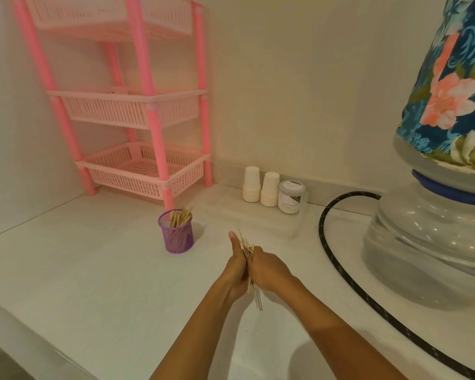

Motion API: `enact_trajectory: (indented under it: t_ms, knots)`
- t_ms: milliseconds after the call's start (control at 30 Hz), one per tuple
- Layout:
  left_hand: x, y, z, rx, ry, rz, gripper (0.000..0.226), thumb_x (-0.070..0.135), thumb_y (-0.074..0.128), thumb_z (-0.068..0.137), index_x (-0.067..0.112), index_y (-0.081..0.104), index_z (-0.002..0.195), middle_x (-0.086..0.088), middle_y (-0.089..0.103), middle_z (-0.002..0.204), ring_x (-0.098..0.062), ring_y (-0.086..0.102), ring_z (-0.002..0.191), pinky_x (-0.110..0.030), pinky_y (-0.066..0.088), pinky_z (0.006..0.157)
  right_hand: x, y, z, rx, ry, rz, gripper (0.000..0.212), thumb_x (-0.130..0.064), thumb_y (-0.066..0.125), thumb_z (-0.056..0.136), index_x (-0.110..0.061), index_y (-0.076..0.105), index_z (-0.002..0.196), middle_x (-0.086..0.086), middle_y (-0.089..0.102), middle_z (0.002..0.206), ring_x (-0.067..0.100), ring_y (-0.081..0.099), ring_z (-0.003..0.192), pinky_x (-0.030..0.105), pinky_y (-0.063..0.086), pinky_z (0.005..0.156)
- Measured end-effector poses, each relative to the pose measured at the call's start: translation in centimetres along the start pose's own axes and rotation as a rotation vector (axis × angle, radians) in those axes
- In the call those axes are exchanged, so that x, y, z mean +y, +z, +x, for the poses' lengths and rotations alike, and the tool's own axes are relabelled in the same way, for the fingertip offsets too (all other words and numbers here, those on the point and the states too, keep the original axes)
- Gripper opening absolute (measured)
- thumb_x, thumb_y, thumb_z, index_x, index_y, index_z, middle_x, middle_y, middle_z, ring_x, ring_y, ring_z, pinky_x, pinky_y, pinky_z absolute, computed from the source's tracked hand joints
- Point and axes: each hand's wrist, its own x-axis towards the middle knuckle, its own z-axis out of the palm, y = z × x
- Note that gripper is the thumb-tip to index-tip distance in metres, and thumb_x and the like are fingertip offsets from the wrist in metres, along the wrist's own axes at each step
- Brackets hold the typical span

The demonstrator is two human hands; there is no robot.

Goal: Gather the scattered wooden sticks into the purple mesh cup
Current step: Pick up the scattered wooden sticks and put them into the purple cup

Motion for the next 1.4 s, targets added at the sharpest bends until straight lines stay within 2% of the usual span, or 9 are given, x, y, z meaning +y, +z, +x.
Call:
enact_trajectory:
  t_ms: [133, 233, 367, 500, 833, 933, 1100, 1200, 1400]
  knots:
    - [-0.2, 0.3, 0.4, 0.011, 0.026, 0.096, 0.056, 0.054, 0.029, 0.097, 0.010, 0.058, 0.118, -0.001, 0.065, 0.102, -0.013, 0.060, 0.096, -0.027, 0.047, 0.084, -0.1, -0.1, 0.4, 0.009, -0.003, -0.074, 0.039, -0.027, 0.029, 0.099, -0.011, 0.039, 0.134, 0.013, 0.056, 0.127, 0.029, 0.053, 0.117, 0.037, 0.046, 0.095]
    - [-0.1, 0.3, 0.8, 0.037, 0.080, 0.052, 0.042, 0.038, 0.030, 0.102, 0.008, 0.059, 0.106, -0.008, 0.064, 0.107, -0.015, 0.060, 0.097, -0.030, 0.046, 0.091, -0.2, 0.0, 0.6, 0.049, -0.053, -0.079, 0.037, -0.023, 0.027, 0.100, -0.010, 0.041, 0.132, 0.015, 0.053, 0.128, 0.028, 0.048, 0.119, 0.037, 0.044, 0.097]
    - [0.4, 0.5, 0.9, 0.095, 0.118, -0.034, 0.041, 0.035, 0.031, 0.102, 0.010, 0.061, 0.090, -0.007, 0.068, 0.086, -0.014, 0.063, 0.084, -0.026, 0.049, 0.071, -0.3, 0.5, 0.8, 0.144, -0.088, -0.037, 0.034, -0.023, 0.028, 0.101, -0.008, 0.048, 0.124, 0.014, 0.055, 0.118, 0.028, 0.053, 0.109, 0.036, 0.046, 0.088]
    - [0.8, 0.6, 0.9, 0.151, 0.110, -0.173, 0.039, 0.034, 0.035, 0.102, 0.011, 0.057, 0.080, -0.008, 0.064, 0.080, -0.017, 0.061, 0.080, -0.029, 0.049, 0.076, -0.4, 1.2, 1.3, 0.262, -0.152, -0.045, 0.030, -0.018, 0.035, 0.100, -0.007, 0.052, 0.122, 0.011, 0.060, 0.117, 0.025, 0.057, 0.106, 0.032, 0.048, 0.085]
    - [2.9, -0.4, 1.8, 0.207, 0.156, -0.650, 0.036, 0.026, 0.032, 0.103, 0.013, 0.041, 0.070, -0.002, 0.042, 0.069, -0.014, 0.038, 0.058, -0.024, 0.039, 0.060, 0.6, 2.6, 1.0, 0.527, -0.304, 0.341, 0.023, -0.018, 0.053, 0.095, -0.020, 0.064, 0.115, -0.001, 0.058, 0.114, 0.013, 0.051, 0.107, 0.015, 0.039, 0.083]
    - [3.0, 0.1, 2.3, 0.209, 0.196, -0.672, 0.036, 0.028, 0.032, 0.103, 0.014, 0.041, 0.071, -0.002, 0.042, 0.068, -0.014, 0.043, 0.062, -0.025, 0.042, 0.063, 0.1, 3.1, 1.3, 0.464, -0.141, 0.707, 0.027, -0.024, 0.043, 0.100, -0.019, 0.061, 0.118, 0.001, 0.058, 0.121, 0.012, 0.054, 0.105, 0.018, 0.039, 0.087]
    - [2.0, 1.4, 2.2, 0.182, 0.235, -0.600, 0.030, 0.030, 0.038, 0.101, 0.015, 0.045, 0.077, 0.001, 0.045, 0.063, -0.014, 0.054, 0.054, -0.031, 0.052, 0.058, -1.1, 3.3, 2.7, 0.235, 0.151, 1.460, 0.027, -0.028, 0.038, 0.099, -0.015, 0.060, 0.103, 0.007, 0.064, 0.106, 0.022, 0.061, 0.099, 0.032, 0.045, 0.086]
    - [1.6, 1.8, 1.9, 0.207, 0.288, -0.484, 0.025, 0.029, 0.038, 0.101, 0.016, 0.047, 0.081, 0.003, 0.044, 0.057, -0.007, 0.051, 0.039, -0.020, 0.049, 0.044, -1.5, 3.4, 3.4, 0.230, 0.195, 1.622, 0.026, -0.032, 0.042, 0.097, -0.016, 0.053, 0.113, 0.007, 0.056, 0.112, 0.023, 0.055, 0.104, 0.035, 0.043, 0.089]
    - [1.9, 1.3, 1.8, 0.250, 0.502, -0.299, 0.024, 0.027, 0.032, 0.103, 0.019, 0.045, 0.084, 0.003, 0.036, 0.061, -0.003, 0.038, 0.040, -0.017, 0.038, 0.042, -0.8, 2.6, 3.8, 0.250, 0.575, 1.655, 0.040, -0.030, 0.037, 0.098, -0.009, 0.047, 0.130, 0.018, 0.048, 0.137, 0.029, 0.047, 0.122, 0.038, 0.037, 0.099]
